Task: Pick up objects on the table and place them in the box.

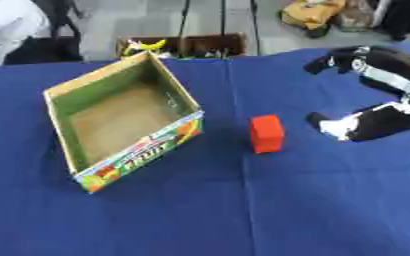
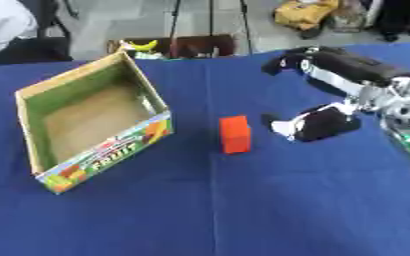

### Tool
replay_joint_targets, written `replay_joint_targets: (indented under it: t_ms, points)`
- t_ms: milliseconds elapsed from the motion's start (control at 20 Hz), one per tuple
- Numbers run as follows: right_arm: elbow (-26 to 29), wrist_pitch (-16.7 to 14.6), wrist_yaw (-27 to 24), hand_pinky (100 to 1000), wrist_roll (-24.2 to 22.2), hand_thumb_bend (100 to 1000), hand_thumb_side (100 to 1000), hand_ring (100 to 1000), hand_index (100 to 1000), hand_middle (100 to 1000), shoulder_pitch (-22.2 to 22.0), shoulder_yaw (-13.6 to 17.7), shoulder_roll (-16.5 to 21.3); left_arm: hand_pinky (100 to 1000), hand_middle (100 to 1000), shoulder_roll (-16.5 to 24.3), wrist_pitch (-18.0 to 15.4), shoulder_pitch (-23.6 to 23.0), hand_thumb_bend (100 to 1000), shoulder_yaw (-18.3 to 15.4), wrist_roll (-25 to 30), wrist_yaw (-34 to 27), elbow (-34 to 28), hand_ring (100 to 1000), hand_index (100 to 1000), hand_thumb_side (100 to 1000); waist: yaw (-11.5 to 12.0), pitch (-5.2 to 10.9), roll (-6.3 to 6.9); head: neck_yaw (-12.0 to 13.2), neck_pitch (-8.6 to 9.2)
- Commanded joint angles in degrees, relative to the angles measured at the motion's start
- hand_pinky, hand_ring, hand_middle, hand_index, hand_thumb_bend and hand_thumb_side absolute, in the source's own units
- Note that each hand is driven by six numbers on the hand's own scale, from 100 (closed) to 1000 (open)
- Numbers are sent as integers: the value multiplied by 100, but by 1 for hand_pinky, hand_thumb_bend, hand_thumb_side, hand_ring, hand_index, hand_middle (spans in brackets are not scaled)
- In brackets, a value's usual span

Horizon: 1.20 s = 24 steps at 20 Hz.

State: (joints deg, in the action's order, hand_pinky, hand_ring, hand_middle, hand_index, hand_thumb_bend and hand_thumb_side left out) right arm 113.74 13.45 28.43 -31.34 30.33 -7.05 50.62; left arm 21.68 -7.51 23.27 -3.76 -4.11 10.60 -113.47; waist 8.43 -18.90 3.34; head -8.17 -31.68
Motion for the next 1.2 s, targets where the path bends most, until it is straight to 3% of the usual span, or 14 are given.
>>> replay_joint_targets:
  t_ms: [50, 100, 150, 250, 600, 750, 900, 1200]
  points:
    - [85, 43, -98, 849, -149, 357, 425, 919, 931, 823, 126, 0, 164, 756, 862, 84, -32, 87, 150, 3, 24, -44, -112, 872, 1000, 1000, 1, 147, -24, 16, 57]
    - [85, 58, -107, 850, -200, 399, 443, 920, 933, 823, 147, -12, 164, 756, 862, 85, -39, 89, 145, 6, 35, -56, -112, 873, 1000, 1000, -2, 155, -26, 23, 68]
    - [85, 67, -110, 851, -241, 534, 482, 920, 938, 824, 166, -21, 162, 757, 862, 85, -45, 91, 143, 6, 44, -66, -112, 873, 1000, 1000, -4, 163, -27, 23, 69]
    - [85, 83, -98, 851, -311, 623, 497, 921, 940, 824, 201, -38, 157, 757, 863, 86, -61, 103, 140, 13, 64, -81, -112, 873, 1000, 1000, -4, 180, -31, 9, 49]
    - [72, 124, 15, 853, -397, 781, 569, 922, 960, 826, 233, -55, 135, 756, 863, 70, -71, 110, 130, 21, 94, -96, -112, 871, 1000, 1000, 12, 218, -45, -17, -3]
    - [10, 117, 120, 853, -428, 774, 560, 922, 967, 829, 263, -75, 123, 755, 864, 67, -71, 112, 125, 24, 96, -98, -112, 871, 1000, 1000, 17, 227, -46, -48, -21]
    - [-80, 92, 195, 850, -485, 699, 507, 925, 973, 842, 338, -124, 85, 754, 864, 60, -74, 117, 121, 30, 98, -103, -112, 871, 1000, 1000, 24, 228, -45, -82, -48]
    - [-411, 72, 283, 841, -648, 641, 472, 919, 946, 858, 676, -315, -112, 751, 863, 34, -61, 141, 109, 50, 109, -125, -112, 885, 1000, 1000, 44, 214, -38, -137, -61]
